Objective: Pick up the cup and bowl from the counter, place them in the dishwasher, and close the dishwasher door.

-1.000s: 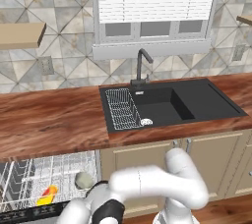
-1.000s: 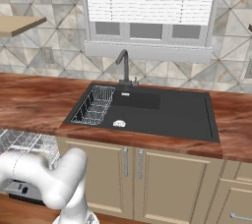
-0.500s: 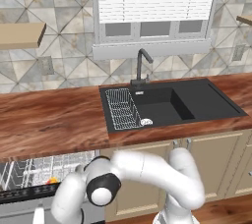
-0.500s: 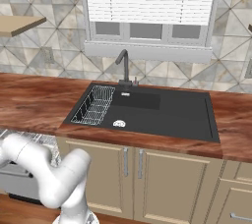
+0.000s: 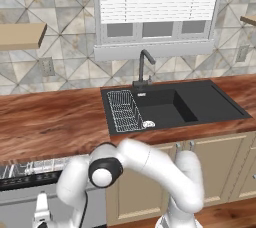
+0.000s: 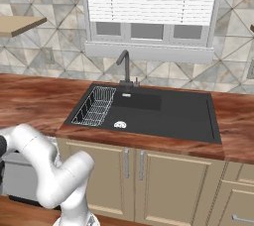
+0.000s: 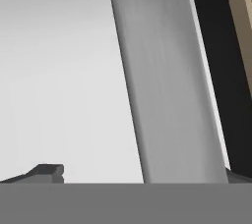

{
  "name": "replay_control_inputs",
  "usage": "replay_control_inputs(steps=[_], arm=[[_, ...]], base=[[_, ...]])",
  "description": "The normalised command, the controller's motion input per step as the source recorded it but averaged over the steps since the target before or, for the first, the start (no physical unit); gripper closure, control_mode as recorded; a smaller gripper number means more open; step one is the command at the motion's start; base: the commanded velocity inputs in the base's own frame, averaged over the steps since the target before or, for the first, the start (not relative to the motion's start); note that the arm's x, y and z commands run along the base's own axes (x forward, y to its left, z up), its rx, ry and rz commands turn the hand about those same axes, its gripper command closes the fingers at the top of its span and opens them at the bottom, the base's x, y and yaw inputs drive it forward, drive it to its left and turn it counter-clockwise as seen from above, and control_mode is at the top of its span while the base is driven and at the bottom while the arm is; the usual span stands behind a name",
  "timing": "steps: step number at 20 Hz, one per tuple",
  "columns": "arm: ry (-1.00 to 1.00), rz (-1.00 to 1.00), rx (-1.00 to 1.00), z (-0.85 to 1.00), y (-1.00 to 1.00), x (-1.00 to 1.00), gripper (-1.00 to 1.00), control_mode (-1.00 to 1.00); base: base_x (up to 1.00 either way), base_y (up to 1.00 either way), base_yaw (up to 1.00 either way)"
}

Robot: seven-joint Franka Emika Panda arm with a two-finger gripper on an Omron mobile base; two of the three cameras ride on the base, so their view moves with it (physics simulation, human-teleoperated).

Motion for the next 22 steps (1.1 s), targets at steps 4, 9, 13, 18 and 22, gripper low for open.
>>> replay_control_inputs(steps=[4, 9, 13, 18, 22], arm=[[-0.13, 0.00, 0.00, 0.00, -0.24, 0.68, -1.00, -1.00], [-0.14, 0.00, 0.00, 0.00, -0.19, 0.62, -1.00, -1.00], [-0.14, 0.00, 0.00, 0.00, -0.28, 0.70, -1.00, -1.00], [-0.16, 0.00, 0.00, 0.00, -0.35, 0.71, -1.00, -1.00], [-0.16, 0.00, -0.01, 0.00, -0.32, 0.67, -1.00, -1.00]], base=[[0.00, 0.00, 0.00], [0.00, 0.00, 0.00], [0.00, 0.00, 0.00], [0.00, 0.00, 0.00], [0.00, 0.00, 0.00]])
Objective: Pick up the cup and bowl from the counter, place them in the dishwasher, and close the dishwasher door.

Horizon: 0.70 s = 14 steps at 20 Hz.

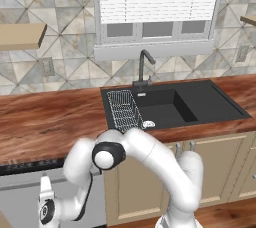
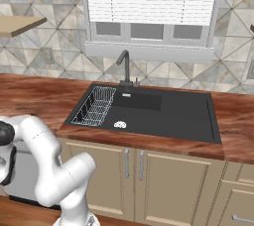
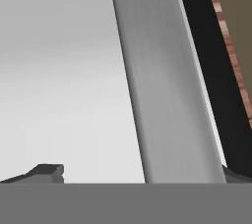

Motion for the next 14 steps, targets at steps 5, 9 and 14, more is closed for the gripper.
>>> replay_control_inputs(steps=[5, 9, 14], arm=[[-0.16, 0.00, -0.02, 0.00, -0.31, 0.68, -1.00, -1.00], [-0.15, 0.00, -0.02, 0.00, -0.39, 0.80, -1.00, -1.00], [-0.15, 0.00, -0.05, 0.00, -0.36, 0.80, -1.00, -1.00]], base=[[0.00, 0.00, 0.00], [0.00, 0.00, 0.00], [0.00, 0.00, 0.00]])
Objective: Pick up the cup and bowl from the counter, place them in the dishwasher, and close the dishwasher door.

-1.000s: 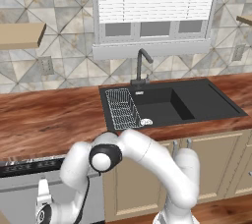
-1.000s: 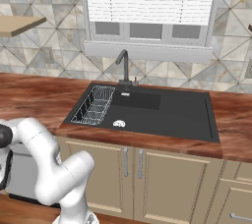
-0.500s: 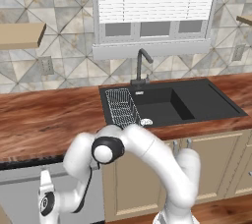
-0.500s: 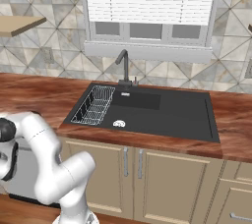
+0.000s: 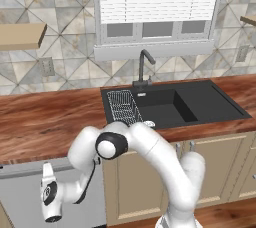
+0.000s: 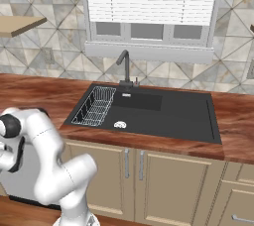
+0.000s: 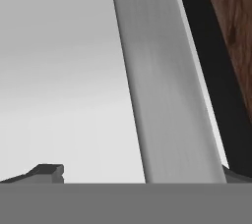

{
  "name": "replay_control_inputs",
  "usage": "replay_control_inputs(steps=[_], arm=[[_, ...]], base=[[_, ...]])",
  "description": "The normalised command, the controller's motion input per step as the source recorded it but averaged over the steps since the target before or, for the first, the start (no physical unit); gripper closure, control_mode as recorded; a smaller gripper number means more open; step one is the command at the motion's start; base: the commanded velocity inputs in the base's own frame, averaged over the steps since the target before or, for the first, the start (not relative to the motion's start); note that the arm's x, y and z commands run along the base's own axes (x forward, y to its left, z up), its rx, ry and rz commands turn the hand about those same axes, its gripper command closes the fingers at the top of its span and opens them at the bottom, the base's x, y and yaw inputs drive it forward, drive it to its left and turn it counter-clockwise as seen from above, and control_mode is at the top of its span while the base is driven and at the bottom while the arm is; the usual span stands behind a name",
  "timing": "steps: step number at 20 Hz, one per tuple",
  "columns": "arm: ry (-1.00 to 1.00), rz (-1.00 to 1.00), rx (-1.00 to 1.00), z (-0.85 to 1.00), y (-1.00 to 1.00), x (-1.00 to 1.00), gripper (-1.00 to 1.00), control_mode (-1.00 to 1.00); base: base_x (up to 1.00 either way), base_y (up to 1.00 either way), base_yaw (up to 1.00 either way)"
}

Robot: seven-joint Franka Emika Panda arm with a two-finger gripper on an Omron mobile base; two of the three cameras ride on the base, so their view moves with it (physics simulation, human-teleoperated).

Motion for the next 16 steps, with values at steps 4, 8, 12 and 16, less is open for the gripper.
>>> replay_control_inputs(steps=[4, 8, 12, 16], arm=[[-0.14, 0.00, -0.07, 0.00, -0.38, 0.85, -1.00, -1.00], [-0.16, 0.00, -0.08, 0.00, -0.37, 0.82, -1.00, -1.00], [-0.16, 0.00, -0.10, 0.00, -0.36, 0.80, -1.00, -1.00], [-0.16, 0.00, -0.10, 0.00, -0.37, 0.81, -1.00, -1.00]], base=[[0.00, 0.00, 0.00], [0.00, 0.00, 0.00], [0.00, 0.00, 0.00], [0.00, 0.00, 0.00]])
